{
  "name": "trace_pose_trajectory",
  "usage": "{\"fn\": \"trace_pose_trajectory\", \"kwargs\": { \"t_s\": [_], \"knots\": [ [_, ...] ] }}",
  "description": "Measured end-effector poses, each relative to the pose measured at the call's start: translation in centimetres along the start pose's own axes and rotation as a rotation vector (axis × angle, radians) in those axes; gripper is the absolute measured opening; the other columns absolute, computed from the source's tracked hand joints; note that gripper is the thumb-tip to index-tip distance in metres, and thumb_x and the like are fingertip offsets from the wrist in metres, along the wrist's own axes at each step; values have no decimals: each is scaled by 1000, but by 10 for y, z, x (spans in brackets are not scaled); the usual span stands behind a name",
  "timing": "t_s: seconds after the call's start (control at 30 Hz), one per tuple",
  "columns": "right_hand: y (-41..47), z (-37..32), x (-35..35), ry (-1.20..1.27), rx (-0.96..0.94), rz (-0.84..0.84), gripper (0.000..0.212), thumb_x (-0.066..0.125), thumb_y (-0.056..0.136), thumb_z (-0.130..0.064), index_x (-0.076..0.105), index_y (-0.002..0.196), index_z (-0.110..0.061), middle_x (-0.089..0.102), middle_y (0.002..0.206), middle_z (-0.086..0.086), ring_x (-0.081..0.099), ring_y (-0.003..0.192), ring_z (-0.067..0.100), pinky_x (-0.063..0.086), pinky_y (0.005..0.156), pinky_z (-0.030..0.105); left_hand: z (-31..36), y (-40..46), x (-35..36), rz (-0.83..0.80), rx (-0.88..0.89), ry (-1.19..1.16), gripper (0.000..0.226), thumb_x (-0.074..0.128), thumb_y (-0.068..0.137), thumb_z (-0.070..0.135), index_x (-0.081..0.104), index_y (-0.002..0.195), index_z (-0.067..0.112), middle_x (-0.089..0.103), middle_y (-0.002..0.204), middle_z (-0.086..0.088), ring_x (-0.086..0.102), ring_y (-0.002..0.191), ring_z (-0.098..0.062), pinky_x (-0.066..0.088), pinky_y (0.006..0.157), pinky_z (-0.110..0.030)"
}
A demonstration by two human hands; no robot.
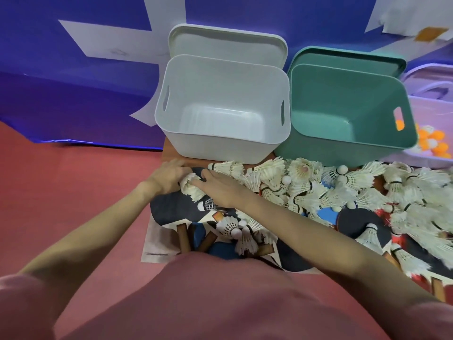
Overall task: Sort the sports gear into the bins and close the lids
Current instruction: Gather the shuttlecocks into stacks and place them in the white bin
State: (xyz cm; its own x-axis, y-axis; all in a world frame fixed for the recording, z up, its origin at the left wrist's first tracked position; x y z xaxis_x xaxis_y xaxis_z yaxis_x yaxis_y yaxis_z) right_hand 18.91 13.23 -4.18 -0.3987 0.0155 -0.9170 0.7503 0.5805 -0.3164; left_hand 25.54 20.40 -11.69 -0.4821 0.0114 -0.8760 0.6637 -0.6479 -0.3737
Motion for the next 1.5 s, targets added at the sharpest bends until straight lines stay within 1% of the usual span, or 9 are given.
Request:
{"fn": "trace_pose_trajectory", "kwargs": {
  "t_s": [0.17, 0.3, 0.5, 0.7, 0.8, 0.97, 1.17, 1.33, 1.5],
  "knots": [
    [11, -5, 3, -20, -70, 71, 39, 56, 77, 10, 48, 111, -7, 53, 104, 11, 52, 90, 28, 41, 64, 38, -10, -13, -17, 178, -61, -57, 27, 66, 71, 6, 62, 98, 8, 62, 100, -10, 55, 95, -33, 44, 73, -39],
    [16, -9, 4, -39, -112, 66, 29, 55, 75, 11, 52, 99, -5, 56, 94, 11, 50, 87, 28, 29, 63, 32, -29, -34, -18, 272, -165, -228, 18, 63, 68, 2, 51, 76, 13, 59, 76, -6, 55, 74, -35, 41, 59, -36],
    [21, 3, -1, -32, -44, 37, 28, 54, 83, 3, 49, 109, -6, 54, 104, 11, 49, 97, 27, 34, 68, 32, -43, -63, -13, 359, -376, -457, 13, 67, 72, 9, 56, 79, 9, 56, 67, -3, 50, 64, -32, 37, 53, -35],
    [28, 8, 13, 12, -11, -74, 68, 55, 77, 5, 36, 137, -21, 43, 112, 11, 44, 99, 24, 38, 71, 33, -51, -79, -2, 395, -561, -475, 11, 65, 78, 16, 62, 86, 9, 66, 77, -14, 58, 73, -39, 36, 57, -32],
    [32, 0, 14, -46, -29, -54, 60, 53, 79, 7, 43, 130, -21, 45, 110, 11, 45, 100, 25, 37, 73, 34, -56, -88, 2, 420, -609, -500, 14, 67, 78, 17, 61, 86, 8, 66, 80, -16, 59, 78, -41, 36, 59, -32],
    [30, 10, -13, -91, 57, 89, 17, 54, 84, 1, 60, 100, -2, 54, 105, 17, 52, 99, 33, 33, 68, 32, -48, -97, -3, 470, -597, -565, 18, 72, 75, 14, 60, 86, 6, 63, 74, -13, 59, 74, -39, 34, 58, -32],
    [-42, 28, -76, 507, 136, 674, 15, 65, 87, -24, 76, 94, -17, 57, 112, 7, 52, 88, 8, 46, 73, 25, -19, -92, -5, 496, -539, -741, 42, 82, 67, 8, 58, 101, 2, 65, 90, -6, 58, 82, -23, 30, 61, -24],
    [-56, 16, -54, 536, 60, 429, 20, 60, 91, -26, 74, 103, -19, 54, 115, 7, 52, 96, 19, 52, 71, 42, 24, -74, -12, 488, -402, -854, 50, 86, 64, 11, 57, 104, 7, 66, 95, -1, 61, 90, -21, 47, 78, -35],
    [-68, 25, -43, 475, 51, 414, 24, 54, 92, -26, 72, 106, -19, 52, 114, 10, 50, 96, 23, 50, 72, 47, 67, -61, -27, 498, -260, -930, 58, 85, 66, 14, 53, 114, 14, 63, 100, 4, 60, 92, -12, 47, 79, -28]
  ]
}}
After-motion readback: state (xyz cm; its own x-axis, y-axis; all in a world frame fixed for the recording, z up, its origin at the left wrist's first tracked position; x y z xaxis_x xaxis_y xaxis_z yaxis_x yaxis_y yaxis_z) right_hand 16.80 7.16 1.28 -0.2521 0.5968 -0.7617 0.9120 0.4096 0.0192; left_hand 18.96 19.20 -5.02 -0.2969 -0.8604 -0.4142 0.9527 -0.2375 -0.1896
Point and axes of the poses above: each hand's wrist, its own y-axis towards the middle knuckle, its own x-axis out of the palm, z = x × y, the point moved 10 cm from there along y, towards the middle knuckle
